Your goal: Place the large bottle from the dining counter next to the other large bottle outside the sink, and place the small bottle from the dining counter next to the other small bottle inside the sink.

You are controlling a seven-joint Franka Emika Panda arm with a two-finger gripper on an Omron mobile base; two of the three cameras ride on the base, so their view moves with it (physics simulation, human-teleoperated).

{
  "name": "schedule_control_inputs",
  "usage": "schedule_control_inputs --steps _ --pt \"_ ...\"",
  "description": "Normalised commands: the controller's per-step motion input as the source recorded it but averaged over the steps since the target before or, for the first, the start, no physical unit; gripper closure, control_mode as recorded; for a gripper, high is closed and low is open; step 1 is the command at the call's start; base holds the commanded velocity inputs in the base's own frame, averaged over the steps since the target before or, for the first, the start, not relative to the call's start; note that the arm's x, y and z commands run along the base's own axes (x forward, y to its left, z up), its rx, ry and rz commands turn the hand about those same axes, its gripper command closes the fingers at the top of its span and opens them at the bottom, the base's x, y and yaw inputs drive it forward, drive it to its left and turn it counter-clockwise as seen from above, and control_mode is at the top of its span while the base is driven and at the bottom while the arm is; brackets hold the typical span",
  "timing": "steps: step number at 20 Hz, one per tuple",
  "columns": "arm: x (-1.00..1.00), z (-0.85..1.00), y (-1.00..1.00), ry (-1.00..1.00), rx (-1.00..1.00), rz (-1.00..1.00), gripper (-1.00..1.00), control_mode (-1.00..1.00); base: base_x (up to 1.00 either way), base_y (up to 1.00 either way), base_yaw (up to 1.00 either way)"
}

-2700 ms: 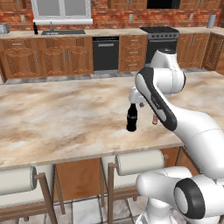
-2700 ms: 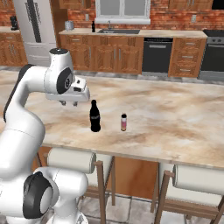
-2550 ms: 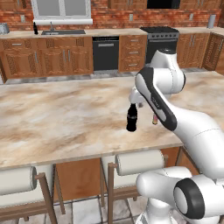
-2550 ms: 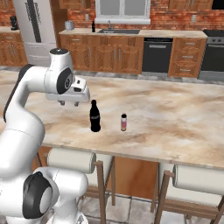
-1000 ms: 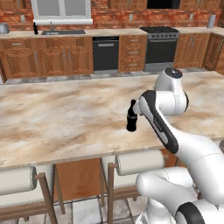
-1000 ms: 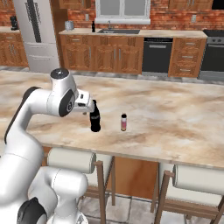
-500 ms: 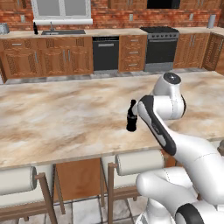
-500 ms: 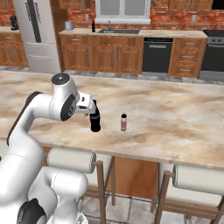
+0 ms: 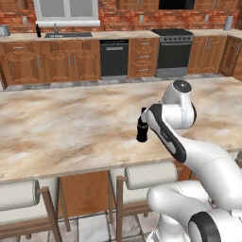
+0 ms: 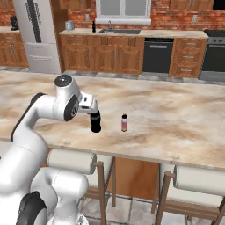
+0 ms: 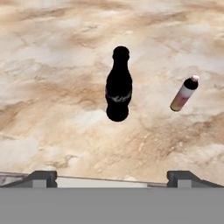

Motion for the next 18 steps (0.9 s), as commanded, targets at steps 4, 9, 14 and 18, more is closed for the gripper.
schedule_control_inputs --steps 4,9,14,18 --pt "0.29 0.00 0.00 0.00 0.00 -0.03 -1.00 -1.00 0.00 0.00 0.00" --pt "0.19 -0.02 0.00 -0.01 0.00 -0.02 -1.00 -1.00 0.00 0.00 0.00" --pt "0.14 -0.07 0.00 -0.01 0.00 -0.01 -1.00 -1.00 0.00 0.00 0.00" --pt "0.09 -0.15 0.00 -0.02 0.00 0.00 -1.00 -1.00 0.00 0.00 0.00"
